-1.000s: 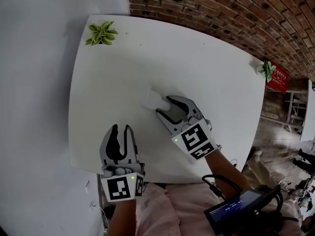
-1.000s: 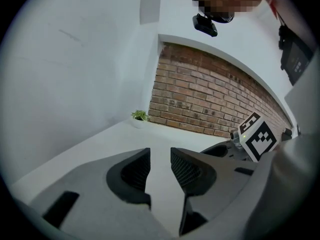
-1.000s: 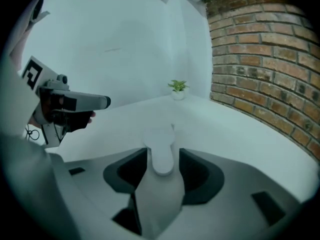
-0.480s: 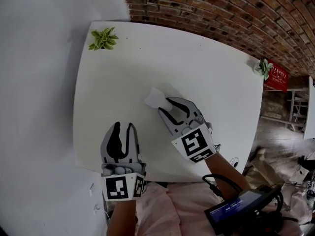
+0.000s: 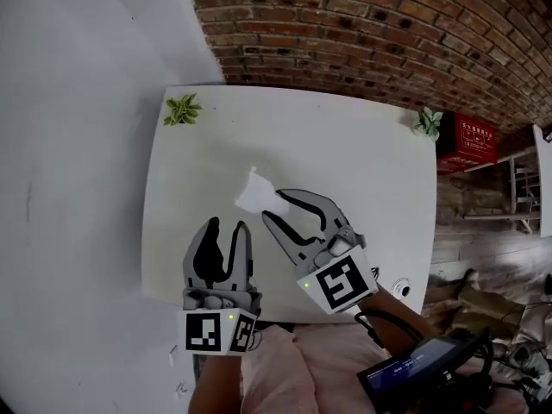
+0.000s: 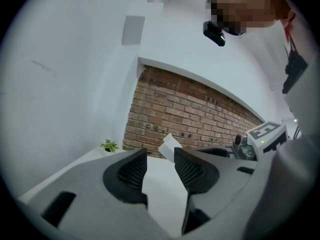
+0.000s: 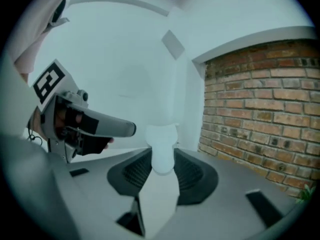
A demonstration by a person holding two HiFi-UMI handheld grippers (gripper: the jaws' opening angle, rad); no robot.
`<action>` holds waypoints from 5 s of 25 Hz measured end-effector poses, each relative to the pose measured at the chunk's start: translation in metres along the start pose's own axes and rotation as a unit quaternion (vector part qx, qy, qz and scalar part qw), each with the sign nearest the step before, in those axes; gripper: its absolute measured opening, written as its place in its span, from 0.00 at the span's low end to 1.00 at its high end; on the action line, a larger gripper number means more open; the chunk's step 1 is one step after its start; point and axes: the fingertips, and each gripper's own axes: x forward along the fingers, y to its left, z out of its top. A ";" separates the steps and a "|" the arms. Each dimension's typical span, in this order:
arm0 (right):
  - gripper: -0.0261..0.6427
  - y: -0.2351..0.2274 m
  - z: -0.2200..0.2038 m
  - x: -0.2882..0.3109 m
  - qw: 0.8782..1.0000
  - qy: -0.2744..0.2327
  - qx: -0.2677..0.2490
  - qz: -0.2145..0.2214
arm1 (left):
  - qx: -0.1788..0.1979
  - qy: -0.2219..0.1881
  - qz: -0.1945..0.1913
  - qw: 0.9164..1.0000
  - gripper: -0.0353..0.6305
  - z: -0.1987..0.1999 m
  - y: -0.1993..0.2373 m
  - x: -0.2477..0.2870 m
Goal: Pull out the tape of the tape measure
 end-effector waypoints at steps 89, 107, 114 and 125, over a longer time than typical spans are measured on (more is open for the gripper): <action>0.15 0.002 0.006 -0.131 0.864 -0.043 0.459 0.202 | 0.259 0.017 -0.429 0.865 0.21 -0.023 -0.160 -0.030; 0.09 -0.009 -0.010 -0.129 0.840 -0.015 0.519 0.157 | 0.296 0.027 -0.432 0.852 0.21 -0.033 -0.148 -0.026; 0.09 -0.019 -0.012 -0.131 0.843 -0.017 0.517 0.150 | 0.291 0.035 -0.426 0.856 0.21 -0.038 -0.138 -0.023; 0.09 -0.025 -0.012 -0.141 0.846 -0.020 0.514 0.142 | 0.294 0.051 -0.423 0.856 0.21 -0.040 -0.128 -0.031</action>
